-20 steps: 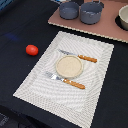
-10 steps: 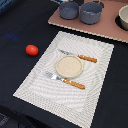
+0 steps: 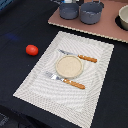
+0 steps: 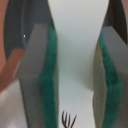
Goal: Place the pan onto the stove and place the fish and sausage into the pan.
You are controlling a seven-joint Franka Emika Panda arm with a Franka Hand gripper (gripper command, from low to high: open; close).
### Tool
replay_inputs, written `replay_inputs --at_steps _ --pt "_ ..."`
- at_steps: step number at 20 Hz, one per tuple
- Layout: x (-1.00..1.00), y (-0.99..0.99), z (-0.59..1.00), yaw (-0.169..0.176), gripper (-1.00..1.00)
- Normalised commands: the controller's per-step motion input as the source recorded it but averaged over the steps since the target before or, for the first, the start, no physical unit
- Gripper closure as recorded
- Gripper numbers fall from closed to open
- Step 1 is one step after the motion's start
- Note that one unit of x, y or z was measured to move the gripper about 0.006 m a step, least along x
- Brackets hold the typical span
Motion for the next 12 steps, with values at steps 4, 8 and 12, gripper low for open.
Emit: replay_inputs --at_steps 4,8,12 --pt "0.02 0.26 -0.02 0.000 -1.00" --pt "0.04 0.28 0.00 0.000 -1.00" --pt "0.03 0.22 0.01 0.000 -1.00"
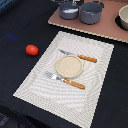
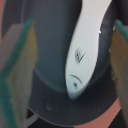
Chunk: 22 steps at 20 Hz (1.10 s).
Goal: Place the pan onto the stove and place the fish and sausage into the pan.
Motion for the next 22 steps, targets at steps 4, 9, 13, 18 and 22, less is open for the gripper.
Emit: replay_inputs --at_steps 4,9,13,18,22 --pt "0.02 -0.28 0.25 -0.063 -1.00" --pt "0.01 -0.68 0.26 -0.144 -1.00" --pt "-0.01 -0.68 0.15 -0.143 -1.00" --pt "-0.09 -0.75 0.00 -0.102 -1.00" --pt "-0.10 -0.79 0.00 -0.084 -1.00"
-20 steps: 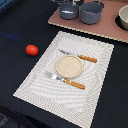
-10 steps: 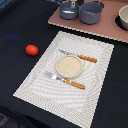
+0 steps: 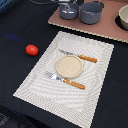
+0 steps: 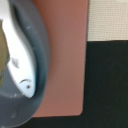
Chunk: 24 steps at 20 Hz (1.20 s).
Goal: Place the pan onto the stove and place the fish and sausage into the pan.
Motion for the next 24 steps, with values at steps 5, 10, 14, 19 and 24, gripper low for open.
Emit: replay_inputs --at_steps 5,10,14,19,24 --pt "-0.17 -0.80 0.03 -0.069 -1.00" --pt "-0.23 -0.80 0.04 -0.056 -1.00" --pt "-0.30 -0.78 0.01 -0.050 -1.00" --pt "-0.39 -0.75 0.00 -0.044 -1.00" --pt "-0.44 -0.74 0.00 -0.032 -1.00"
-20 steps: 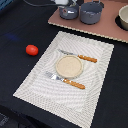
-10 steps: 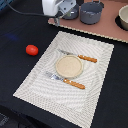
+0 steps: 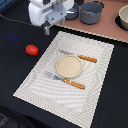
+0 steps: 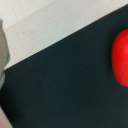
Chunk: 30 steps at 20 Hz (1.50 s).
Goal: Place the pan onto the stove and place the fish and sausage into the pan.
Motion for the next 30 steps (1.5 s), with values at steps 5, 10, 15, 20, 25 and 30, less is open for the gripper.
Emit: replay_inputs --at_steps 5,10,15,20,25,30 --pt "-0.53 -0.48 -0.10 -0.005 -1.00" --pt "-0.56 -0.14 -0.23 0.007 -1.00" --pt "-0.60 -0.14 -0.31 0.019 -1.00" --pt "-0.52 -0.26 -0.29 0.061 -1.00" --pt "-0.39 -0.25 -0.19 0.092 -1.00" --pt "-0.28 -0.05 -0.23 0.078 -1.00"
